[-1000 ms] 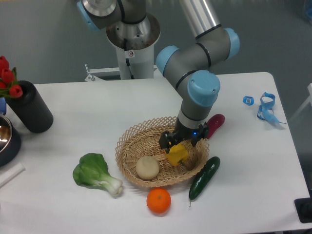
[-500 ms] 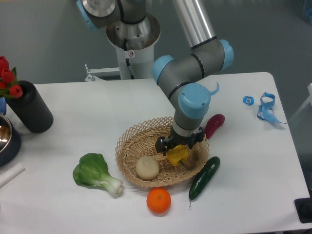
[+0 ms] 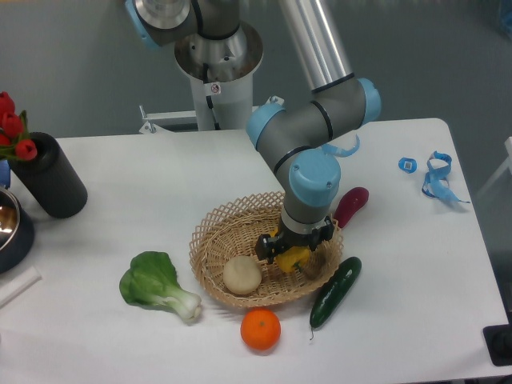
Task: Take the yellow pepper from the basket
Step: 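Lower the gripper onto the yellow pepper and close on it, then lift the yellow pepper out of the basket past its rim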
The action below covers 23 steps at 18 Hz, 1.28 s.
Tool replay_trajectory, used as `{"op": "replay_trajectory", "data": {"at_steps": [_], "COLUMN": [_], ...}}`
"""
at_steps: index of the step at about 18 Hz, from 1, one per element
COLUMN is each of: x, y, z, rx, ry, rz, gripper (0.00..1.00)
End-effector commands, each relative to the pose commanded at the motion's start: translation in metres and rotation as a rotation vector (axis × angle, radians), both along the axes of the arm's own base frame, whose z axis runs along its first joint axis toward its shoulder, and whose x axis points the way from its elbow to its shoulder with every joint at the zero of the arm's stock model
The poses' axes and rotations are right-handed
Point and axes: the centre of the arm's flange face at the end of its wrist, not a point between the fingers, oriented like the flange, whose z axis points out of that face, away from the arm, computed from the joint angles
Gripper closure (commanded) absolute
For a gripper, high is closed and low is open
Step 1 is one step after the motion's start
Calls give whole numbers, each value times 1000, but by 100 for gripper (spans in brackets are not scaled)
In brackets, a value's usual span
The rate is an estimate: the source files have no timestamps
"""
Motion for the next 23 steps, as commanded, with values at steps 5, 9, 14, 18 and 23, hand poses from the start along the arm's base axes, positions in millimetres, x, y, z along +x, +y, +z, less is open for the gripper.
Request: {"op": "replay_trajectory", "data": {"at_steps": [5,9,14,18,23], "x": [-4,-5,-12,-38,-78], "y": [2,3,2,8,-2], "z": [9,12,35,79,118], "rx": [12,19,52,115,207], "ry": [20,22,52,121,157], "rz": [5,-5,-2,13,39], "gripper": [24,45,45,45,49]}}
